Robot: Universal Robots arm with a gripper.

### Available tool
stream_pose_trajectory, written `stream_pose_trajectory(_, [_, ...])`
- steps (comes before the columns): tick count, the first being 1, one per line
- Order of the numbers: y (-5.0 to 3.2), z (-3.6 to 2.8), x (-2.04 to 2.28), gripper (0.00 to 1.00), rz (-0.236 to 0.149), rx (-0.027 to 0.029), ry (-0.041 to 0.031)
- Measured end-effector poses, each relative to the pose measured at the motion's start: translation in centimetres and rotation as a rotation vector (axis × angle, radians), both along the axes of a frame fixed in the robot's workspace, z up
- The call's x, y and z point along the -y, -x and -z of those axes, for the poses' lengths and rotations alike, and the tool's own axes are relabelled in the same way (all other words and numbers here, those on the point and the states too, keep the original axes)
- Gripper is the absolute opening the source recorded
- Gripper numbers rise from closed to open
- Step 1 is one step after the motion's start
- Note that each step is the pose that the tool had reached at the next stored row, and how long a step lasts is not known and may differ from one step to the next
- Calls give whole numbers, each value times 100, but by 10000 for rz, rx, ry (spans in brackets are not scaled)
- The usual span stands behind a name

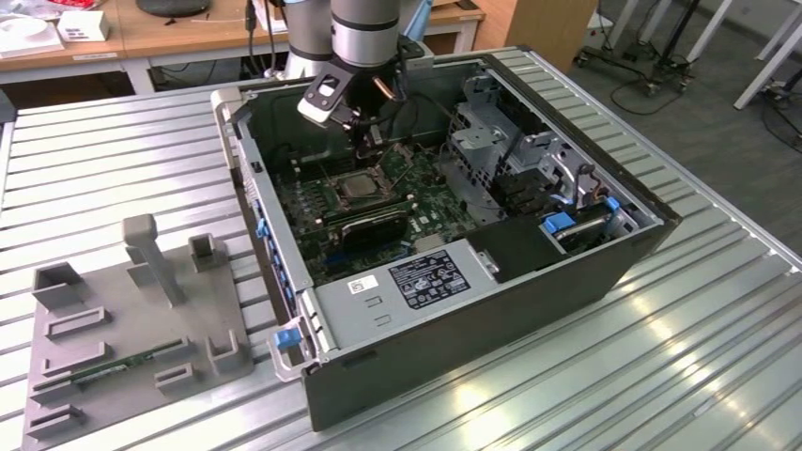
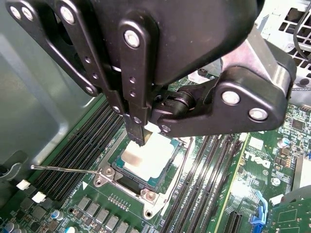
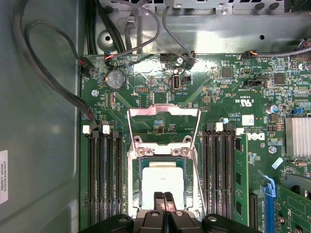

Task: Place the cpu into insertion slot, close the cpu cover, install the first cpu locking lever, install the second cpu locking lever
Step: 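Close the cpu cover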

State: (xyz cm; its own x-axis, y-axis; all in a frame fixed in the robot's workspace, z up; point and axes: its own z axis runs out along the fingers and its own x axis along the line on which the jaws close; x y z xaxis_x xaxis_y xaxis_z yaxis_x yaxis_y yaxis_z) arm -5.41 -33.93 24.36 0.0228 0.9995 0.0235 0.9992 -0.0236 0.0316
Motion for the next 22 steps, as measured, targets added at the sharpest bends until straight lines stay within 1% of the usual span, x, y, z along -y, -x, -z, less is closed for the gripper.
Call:
stream_pose_trajectory(14, [0,-13,0,11,0,-1,1])
stream_pose_trajectory(17, [0,-39,0,11,0,-1,2])
stream_pose_trajectory(22, [0,-114,0,11,0,-1,1])
